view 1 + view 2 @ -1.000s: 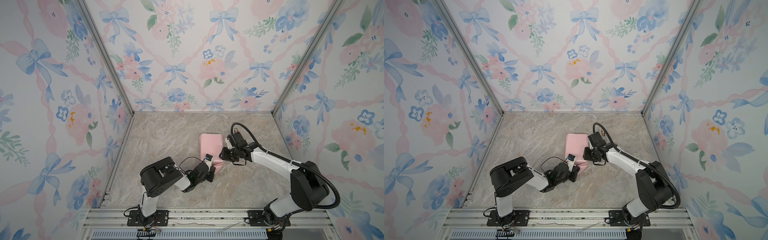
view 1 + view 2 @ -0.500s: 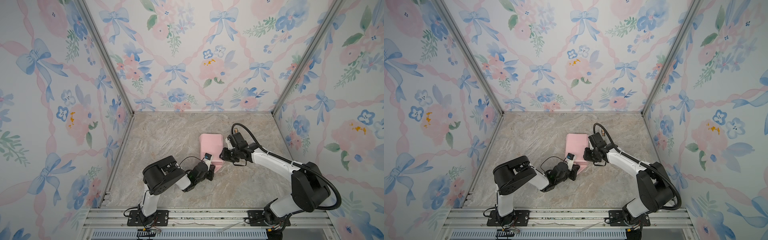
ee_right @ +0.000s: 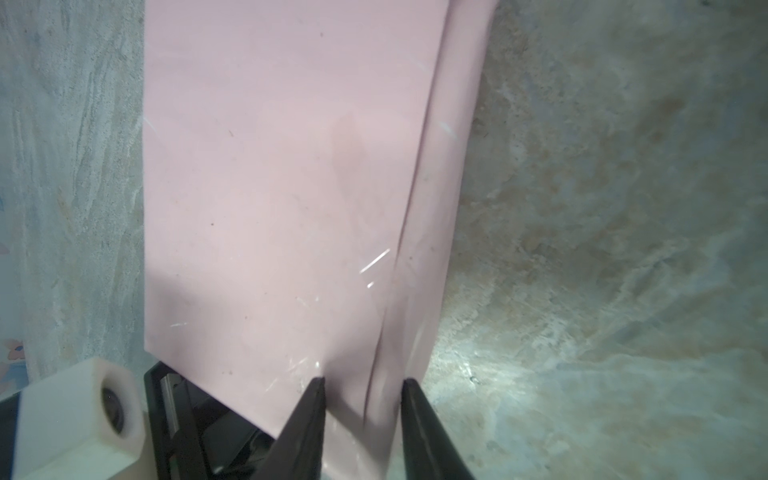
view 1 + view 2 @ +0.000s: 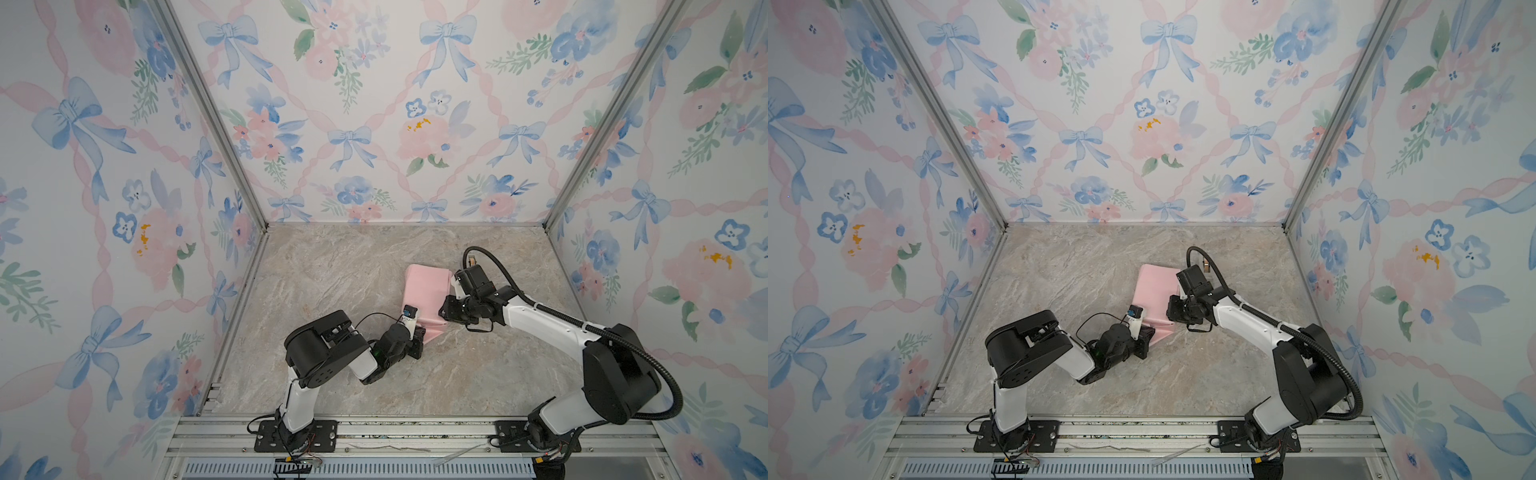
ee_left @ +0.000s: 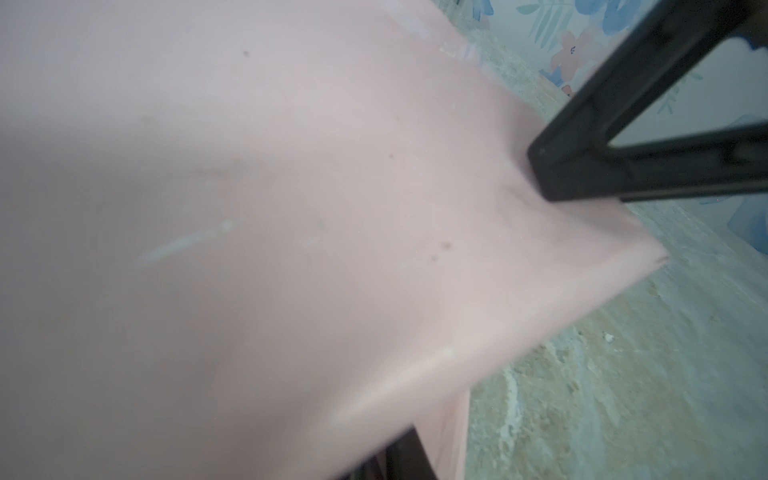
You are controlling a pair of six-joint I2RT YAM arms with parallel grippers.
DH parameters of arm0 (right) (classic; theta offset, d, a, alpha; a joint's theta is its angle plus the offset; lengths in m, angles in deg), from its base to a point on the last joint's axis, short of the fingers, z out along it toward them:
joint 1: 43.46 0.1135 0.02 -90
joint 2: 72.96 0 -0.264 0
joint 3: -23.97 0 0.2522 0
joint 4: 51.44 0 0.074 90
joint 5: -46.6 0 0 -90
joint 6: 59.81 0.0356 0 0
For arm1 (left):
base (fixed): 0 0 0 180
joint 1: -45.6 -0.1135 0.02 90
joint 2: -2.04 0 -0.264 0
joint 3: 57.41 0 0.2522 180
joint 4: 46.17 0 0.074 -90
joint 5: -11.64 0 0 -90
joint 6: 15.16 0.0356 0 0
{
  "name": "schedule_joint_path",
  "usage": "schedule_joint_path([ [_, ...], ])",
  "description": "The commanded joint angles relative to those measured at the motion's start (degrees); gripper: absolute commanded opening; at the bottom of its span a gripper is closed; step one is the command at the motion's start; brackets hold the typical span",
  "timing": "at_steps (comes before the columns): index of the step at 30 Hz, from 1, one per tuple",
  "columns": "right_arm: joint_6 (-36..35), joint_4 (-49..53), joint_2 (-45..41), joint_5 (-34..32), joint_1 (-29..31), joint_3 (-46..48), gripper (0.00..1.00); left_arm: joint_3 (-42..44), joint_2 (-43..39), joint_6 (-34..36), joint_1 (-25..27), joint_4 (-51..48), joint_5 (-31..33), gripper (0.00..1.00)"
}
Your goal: Wrap the gift box in paper
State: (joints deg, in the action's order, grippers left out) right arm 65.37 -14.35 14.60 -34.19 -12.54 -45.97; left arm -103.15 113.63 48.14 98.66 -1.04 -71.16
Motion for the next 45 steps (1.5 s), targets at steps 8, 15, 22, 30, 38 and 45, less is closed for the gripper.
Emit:
schedule_joint_path([
  [8,0.24,2.33,-1.13,-1.74,0.53,1.77,0.32,2.59,-0.76,0.76,-1.19,-2.12,1.52,0.14],
  [15,0.24,2.19,-1.5,-1.7,0.46,1.87,0.32,3.16,-1.62,0.57,-1.52,-2.12,1.35,0.14],
  [22,-0.14,3.43,-3.65,-1.39,0.46,-0.59,0.43,5.91,-8.95,0.53,-0.69,-2.2,-1.13,0.22],
  [30,-2.5,7.64,-7.14,-0.14,-1.91,-4.06,0.57,7.87,-26.06,-2.37,0.8,-15.16,-0.86,0.51],
  [38,-5.39,9.23,-3.41,4.99,-6.98,-6.78,0.61,-5.31,-34.21,-6.01,-6.93,-46.82,-0.79,0.67],
  [45,-6.74,7.75,4.08,8.4,-7.72,-10.44,0.61,-13.84,-26.21,-5.02,-15.35,-50.29,-10.63,0.65],
])
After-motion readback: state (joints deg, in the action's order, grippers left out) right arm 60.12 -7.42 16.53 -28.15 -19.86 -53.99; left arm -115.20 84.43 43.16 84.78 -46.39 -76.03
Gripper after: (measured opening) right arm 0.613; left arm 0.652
